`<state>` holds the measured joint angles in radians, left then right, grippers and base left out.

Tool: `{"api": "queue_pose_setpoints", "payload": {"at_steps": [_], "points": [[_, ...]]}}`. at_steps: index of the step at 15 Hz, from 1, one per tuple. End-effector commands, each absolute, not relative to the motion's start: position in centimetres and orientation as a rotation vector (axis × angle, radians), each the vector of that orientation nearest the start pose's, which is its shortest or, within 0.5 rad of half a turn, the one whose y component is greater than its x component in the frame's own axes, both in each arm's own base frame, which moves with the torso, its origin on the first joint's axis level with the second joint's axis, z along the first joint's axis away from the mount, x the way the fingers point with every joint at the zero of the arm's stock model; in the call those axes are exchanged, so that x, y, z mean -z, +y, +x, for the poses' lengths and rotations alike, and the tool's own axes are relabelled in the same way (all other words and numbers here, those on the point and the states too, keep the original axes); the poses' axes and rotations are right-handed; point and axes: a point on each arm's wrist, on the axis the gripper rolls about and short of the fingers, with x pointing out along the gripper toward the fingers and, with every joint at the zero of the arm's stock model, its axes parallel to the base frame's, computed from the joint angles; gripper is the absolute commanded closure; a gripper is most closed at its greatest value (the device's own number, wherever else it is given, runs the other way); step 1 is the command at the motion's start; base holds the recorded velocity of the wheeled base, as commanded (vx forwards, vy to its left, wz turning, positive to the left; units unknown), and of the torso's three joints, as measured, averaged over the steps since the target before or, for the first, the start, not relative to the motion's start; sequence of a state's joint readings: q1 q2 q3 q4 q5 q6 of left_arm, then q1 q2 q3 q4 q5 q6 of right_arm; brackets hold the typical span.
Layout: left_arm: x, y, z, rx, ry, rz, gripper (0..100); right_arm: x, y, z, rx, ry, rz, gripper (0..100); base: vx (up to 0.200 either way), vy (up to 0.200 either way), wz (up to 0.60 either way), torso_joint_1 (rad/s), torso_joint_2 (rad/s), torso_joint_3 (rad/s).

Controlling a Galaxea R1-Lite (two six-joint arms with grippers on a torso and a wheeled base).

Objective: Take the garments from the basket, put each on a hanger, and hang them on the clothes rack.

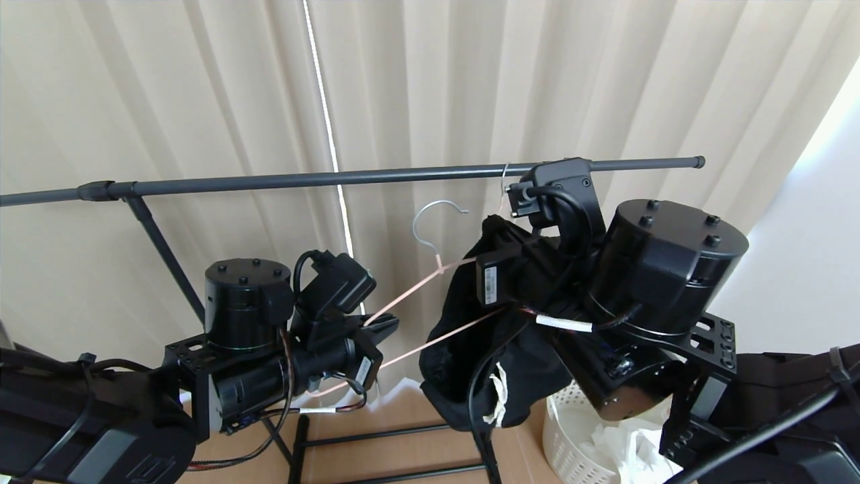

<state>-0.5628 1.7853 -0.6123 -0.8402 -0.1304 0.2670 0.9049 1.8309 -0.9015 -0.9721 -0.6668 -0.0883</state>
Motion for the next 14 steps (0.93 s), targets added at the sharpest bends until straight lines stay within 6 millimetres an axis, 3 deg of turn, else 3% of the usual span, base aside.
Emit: {"api": "queue_pose_setpoints", "payload": {"at_steps": [1,7,8,14], "points": [[-12.7,-16.2,25.0,0.728,0.240,0.327,100,-19.9,26.9,20.9,-0.269,-0.040,-0.052,100,0.000,0.000,0.00,0.000,0.00,0.000],[-12.8,-16.2,25.0,0.728,0.221,0.323,100,-20.1,27.3,20.6,-0.268,-0.077,-0.005,100,0.000,0.000,0.00,0.000,0.00,0.000],[-12.9,-16.2,25.0,0.726,0.205,0.320,100,-20.2,27.3,20.7,-0.265,-0.078,-0.004,0,0.000,0.000,0.00,0.000,0.00,0.000],[-12.9,-16.1,24.9,0.727,0.195,0.318,100,-20.8,25.8,22.2,-0.206,-0.093,0.004,0,0.000,0.000,0.00,0.000,0.00,0.000]]}}
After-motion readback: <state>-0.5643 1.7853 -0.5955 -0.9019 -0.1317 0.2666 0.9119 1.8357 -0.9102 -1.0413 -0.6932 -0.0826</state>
